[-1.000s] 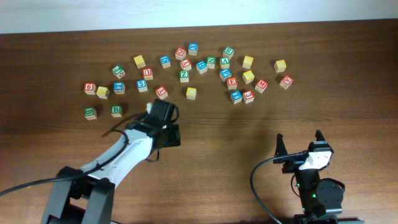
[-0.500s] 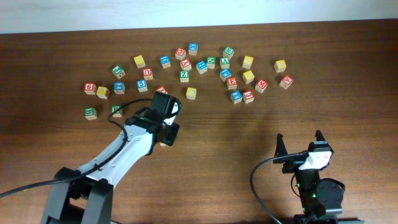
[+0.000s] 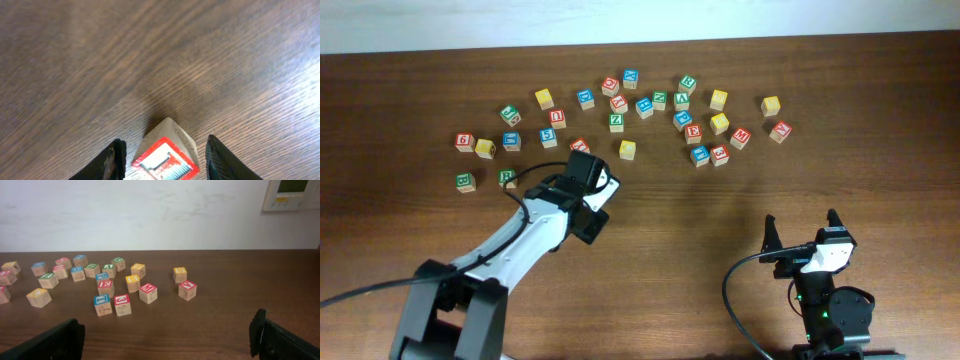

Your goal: Spell out ICRA

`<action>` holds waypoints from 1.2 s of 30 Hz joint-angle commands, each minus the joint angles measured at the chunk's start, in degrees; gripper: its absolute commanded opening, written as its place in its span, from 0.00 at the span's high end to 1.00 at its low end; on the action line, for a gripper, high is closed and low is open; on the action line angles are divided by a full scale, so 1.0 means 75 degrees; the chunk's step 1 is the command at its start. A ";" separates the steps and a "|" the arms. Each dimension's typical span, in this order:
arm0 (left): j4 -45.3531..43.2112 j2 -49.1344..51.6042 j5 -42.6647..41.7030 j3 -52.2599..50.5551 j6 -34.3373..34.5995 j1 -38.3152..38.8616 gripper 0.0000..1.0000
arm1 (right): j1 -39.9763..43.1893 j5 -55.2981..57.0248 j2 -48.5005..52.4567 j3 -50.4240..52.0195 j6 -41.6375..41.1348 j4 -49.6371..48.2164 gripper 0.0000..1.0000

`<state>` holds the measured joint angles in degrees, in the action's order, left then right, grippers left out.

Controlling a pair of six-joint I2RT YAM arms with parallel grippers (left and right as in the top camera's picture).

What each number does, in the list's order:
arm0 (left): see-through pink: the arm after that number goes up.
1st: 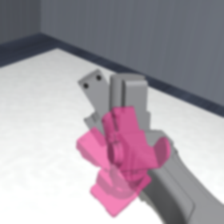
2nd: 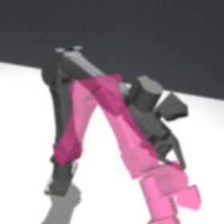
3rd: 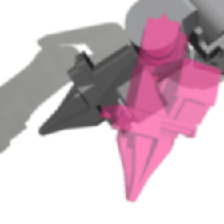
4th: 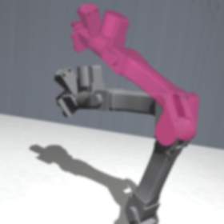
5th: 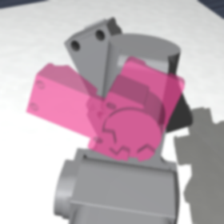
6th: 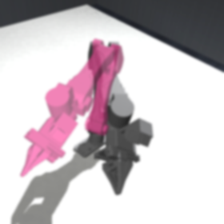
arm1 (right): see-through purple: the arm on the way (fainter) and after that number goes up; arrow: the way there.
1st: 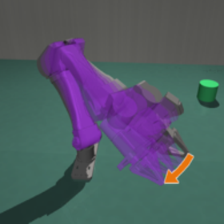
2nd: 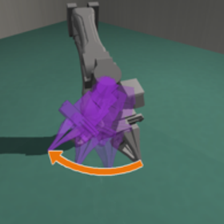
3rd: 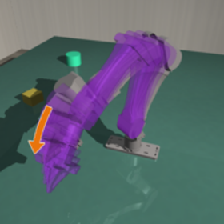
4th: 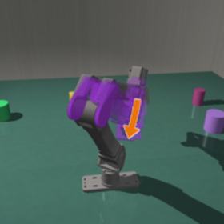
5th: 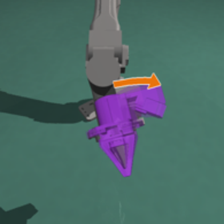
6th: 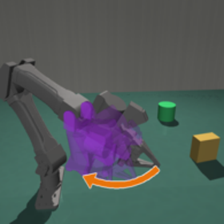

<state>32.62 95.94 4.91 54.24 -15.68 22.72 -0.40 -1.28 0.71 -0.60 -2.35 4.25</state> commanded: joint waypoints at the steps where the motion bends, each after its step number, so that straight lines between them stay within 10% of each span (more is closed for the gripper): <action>1: 0.0006 0.0309 -0.0137 0.0009 -0.0560 0.0000 0.56 | -0.0038 0.0061 -0.0067 0.0038 0.0055 0.0038 0.02; 16: -0.0032 0.0463 -0.0140 0.0009 0.0175 0.0000 0.76 | -0.0038 0.0061 -0.0067 0.0038 0.0055 0.0038 0.02; 27: -0.0076 0.0463 -0.0152 0.0009 0.0801 0.0000 0.42 | -0.0038 0.0061 -0.0070 0.0038 0.0055 0.0038 0.02; 36: 0.0006 0.0463 -0.0137 0.0009 0.0111 0.0000 0.47 | -0.0038 0.0061 -0.0067 0.0038 0.0055 0.0038 0.02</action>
<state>32.32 98.83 4.49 54.24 -11.60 22.72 -0.40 -1.28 0.71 -0.60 -2.33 4.25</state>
